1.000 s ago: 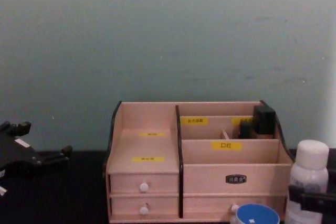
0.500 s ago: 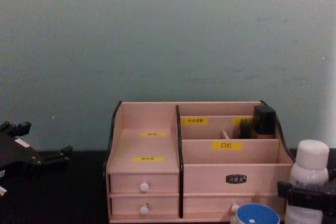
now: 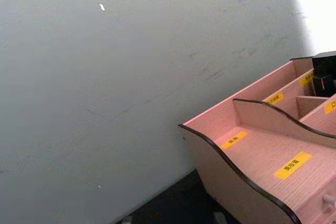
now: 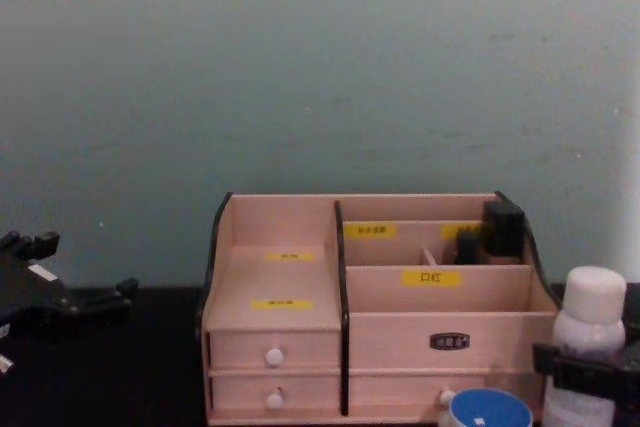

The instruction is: Pick up the facial cleanser and watermelon frost from the table and place them into the tiered storage box.

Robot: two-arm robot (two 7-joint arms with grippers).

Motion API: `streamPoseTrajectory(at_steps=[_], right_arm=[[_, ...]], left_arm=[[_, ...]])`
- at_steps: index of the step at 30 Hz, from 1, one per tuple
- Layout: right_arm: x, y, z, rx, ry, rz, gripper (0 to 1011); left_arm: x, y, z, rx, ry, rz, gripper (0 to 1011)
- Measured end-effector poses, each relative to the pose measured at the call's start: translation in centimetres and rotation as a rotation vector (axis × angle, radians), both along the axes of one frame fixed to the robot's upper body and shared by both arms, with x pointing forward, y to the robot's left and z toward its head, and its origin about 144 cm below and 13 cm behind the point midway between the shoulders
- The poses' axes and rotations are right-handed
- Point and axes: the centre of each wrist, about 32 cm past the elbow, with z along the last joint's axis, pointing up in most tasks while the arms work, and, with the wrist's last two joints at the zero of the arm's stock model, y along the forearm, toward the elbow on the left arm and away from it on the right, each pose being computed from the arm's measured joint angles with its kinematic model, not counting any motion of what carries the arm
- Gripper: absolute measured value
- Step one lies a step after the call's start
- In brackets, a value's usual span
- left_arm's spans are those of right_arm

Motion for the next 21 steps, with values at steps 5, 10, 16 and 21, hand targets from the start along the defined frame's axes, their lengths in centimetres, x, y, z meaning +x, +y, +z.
streamPoseTrajectory(at_steps=[5, 10, 16, 21], right_arm=[[-0.02, -0.01, 0.0, 0.001, 0.0, 0.0, 721], [-0.03, -0.01, -0.01, 0.001, 0.0, 0.0, 600], [-0.04, -0.02, 0.0, 0.001, 0.0, 0.0, 601], [-0.05, -0.03, 0.0, 0.001, -0.001, -0.001, 600]], left_arm=[[0.0, 0.0, 0.0, 0.0, 0.0, 0.0, 1001], [0.0, 0.0, 0.0, 0.0, 0.0, 0.0, 1001], [0.0, 0.0, 0.0, 0.0, 0.0, 0.0, 1001], [0.0, 0.0, 0.0, 0.0, 0.0, 0.0, 1001]])
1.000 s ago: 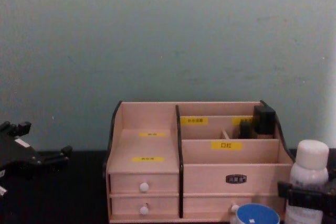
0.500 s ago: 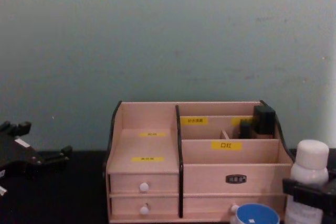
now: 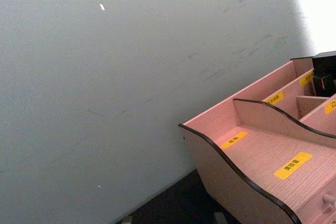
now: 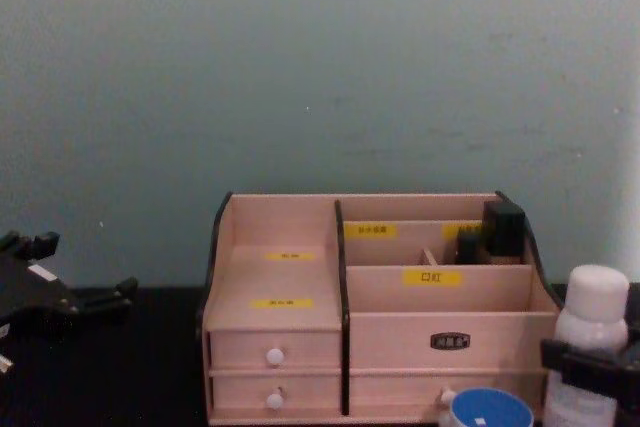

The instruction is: Pick up the facial cleanser and watermelon frost from the table and place them into the tiered storage box.

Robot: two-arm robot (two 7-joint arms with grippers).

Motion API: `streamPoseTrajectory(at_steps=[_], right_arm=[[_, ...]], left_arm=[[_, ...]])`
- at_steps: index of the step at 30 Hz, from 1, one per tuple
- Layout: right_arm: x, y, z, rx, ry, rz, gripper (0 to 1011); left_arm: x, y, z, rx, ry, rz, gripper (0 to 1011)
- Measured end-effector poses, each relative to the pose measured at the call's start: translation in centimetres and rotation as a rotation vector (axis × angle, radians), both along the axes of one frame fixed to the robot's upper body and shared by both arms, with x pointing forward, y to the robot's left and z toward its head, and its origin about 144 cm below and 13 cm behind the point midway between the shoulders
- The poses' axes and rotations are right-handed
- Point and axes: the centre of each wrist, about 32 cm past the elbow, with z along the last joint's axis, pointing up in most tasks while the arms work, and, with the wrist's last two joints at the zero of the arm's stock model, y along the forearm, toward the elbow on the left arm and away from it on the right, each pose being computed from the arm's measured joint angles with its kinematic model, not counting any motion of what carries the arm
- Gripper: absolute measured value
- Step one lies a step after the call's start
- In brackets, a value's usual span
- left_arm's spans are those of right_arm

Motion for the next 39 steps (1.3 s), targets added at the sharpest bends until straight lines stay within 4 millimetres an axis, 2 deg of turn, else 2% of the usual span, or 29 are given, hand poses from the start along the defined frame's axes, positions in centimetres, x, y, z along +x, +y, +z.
streamPoseTrajectory(at_steps=[4, 10, 17, 24, 39], right_arm=[[-0.6, -0.6, 0.6, 0.007, -0.014, 0.015, 600], [-1.5, -1.7, 3.0, 0.029, -0.067, 0.055, 600], [-1.1, -2.0, 5.4, 0.047, -0.127, 0.076, 600], [0.9, -1.3, 7.7, 0.058, -0.18, 0.091, 600], [7.8, 2.2, 10.4, 0.07, -0.156, 0.116, 600]], left_arm=[[0.0, 0.0, 0.0, 0.0, 0.0, 0.0, 1001], [0.0, 0.0, 0.0, 0.0, 0.0, 0.0, 1001], [0.0, 0.0, 0.0, 0.0, 0.0, 0.0, 1001], [0.0, 0.0, 0.0, 0.0, 0.0, 0.0, 1001], [0.0, 0.0, 0.0, 0.0, 0.0, 0.0, 1001]])
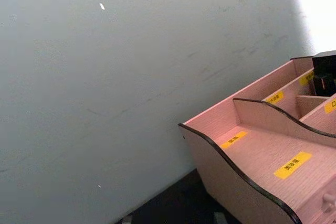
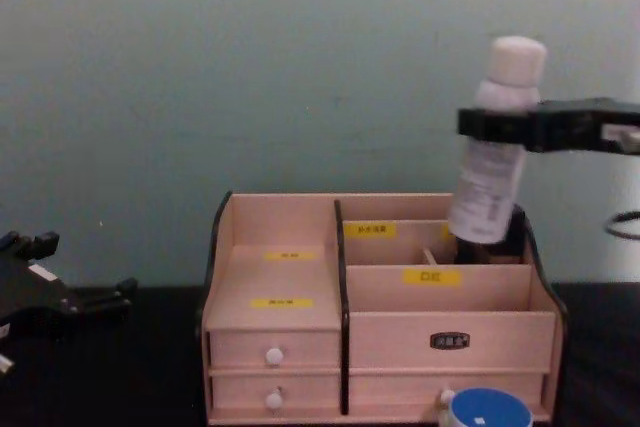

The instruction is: Pick up the facial cleanser and watermelon frost from the table and place them into the tiered storage box.

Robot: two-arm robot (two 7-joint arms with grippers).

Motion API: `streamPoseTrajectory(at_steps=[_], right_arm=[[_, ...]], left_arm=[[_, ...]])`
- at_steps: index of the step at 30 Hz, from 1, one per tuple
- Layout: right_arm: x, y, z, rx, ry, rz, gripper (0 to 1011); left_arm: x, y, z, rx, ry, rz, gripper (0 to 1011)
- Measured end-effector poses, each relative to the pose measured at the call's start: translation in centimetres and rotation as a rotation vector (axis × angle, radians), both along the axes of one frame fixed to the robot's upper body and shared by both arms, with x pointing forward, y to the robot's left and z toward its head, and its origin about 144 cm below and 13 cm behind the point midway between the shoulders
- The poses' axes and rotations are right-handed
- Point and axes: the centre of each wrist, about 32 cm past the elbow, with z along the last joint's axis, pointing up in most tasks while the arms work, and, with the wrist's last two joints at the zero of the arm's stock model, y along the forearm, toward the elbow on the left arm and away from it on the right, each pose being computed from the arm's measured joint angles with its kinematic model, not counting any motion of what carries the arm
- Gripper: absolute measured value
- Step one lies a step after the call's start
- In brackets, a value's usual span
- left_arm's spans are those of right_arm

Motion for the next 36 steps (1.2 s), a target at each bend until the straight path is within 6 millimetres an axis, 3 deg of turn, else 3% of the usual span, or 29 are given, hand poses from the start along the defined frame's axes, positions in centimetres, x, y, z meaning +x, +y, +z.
streamPoseTrajectory(at_steps=[6, 19, 36], right_arm=[[2.7, 1.7, 0.4, 0.014, 0.037, 0.006, 600], [5.9, 4.0, -0.6, -0.02, 0.097, 0.005, 600], [7.4, 5.2, -1.0, -0.06, 0.089, 0.02, 600]], left_arm=[[0.0, 0.0, 0.0, 0.0, 0.0, 0.0, 1001], [0.0, 0.0, 0.0, 0.0, 0.0, 0.0, 1001], [0.0, 0.0, 0.0, 0.0, 0.0, 0.0, 1001]])
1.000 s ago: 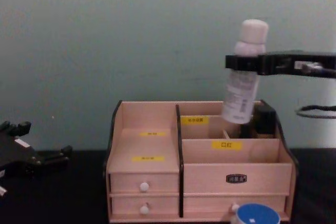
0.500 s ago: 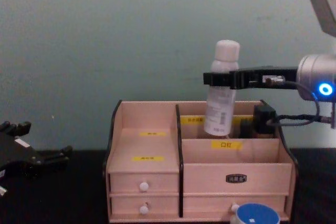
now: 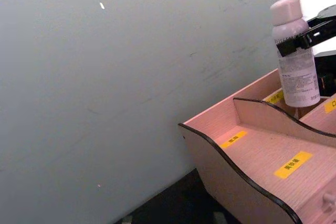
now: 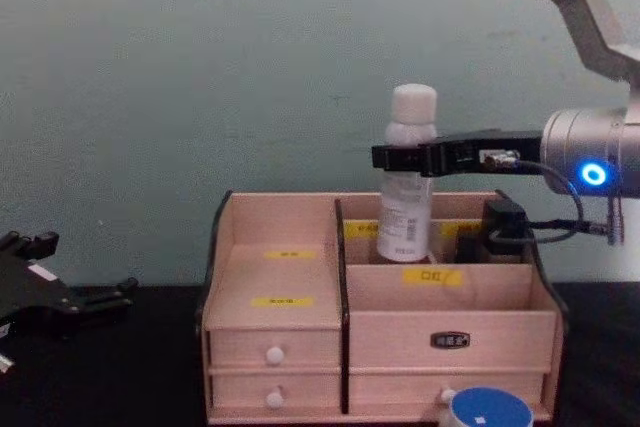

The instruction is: Pick up the facial cleanser and watermelon frost from the table and place them into the tiered storage box.

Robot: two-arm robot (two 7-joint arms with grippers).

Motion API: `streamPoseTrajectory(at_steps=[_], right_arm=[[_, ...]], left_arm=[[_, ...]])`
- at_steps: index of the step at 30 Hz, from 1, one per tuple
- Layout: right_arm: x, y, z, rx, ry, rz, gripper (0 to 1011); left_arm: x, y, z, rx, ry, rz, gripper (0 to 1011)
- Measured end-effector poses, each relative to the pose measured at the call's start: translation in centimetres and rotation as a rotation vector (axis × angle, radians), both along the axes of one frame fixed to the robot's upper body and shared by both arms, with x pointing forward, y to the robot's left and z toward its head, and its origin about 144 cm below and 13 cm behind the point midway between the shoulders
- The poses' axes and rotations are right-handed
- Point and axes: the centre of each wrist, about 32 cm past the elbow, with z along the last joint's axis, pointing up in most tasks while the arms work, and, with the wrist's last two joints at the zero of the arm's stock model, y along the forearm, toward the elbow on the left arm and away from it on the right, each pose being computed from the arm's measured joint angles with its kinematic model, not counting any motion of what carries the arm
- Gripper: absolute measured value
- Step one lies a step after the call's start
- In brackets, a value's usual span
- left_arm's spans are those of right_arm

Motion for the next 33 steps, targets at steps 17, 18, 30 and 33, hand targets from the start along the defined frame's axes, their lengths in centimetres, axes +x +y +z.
streamPoseTrajectory(at_steps=[17, 18, 30, 33], right_arm=[[0.3, 0.3, -1.1, -0.005, 0.028, -0.007, 600], [0.4, 0.3, -1.2, -0.006, 0.033, -0.008, 601], [0.6, 0.6, -2.5, -0.031, 0.055, -0.013, 600], [0.6, 0.7, -2.7, -0.035, 0.06, -0.014, 601]], left_arm=[[0.0, 0.0, 0.0, 0.0, 0.0, 0.0, 1001], [0.0, 0.0, 0.0, 0.0, 0.0, 0.0, 1001], [0.0, 0.0, 0.0, 0.0, 0.0, 0.0, 1001], [0.0, 0.0, 0.0, 0.0, 0.0, 0.0, 1001]])
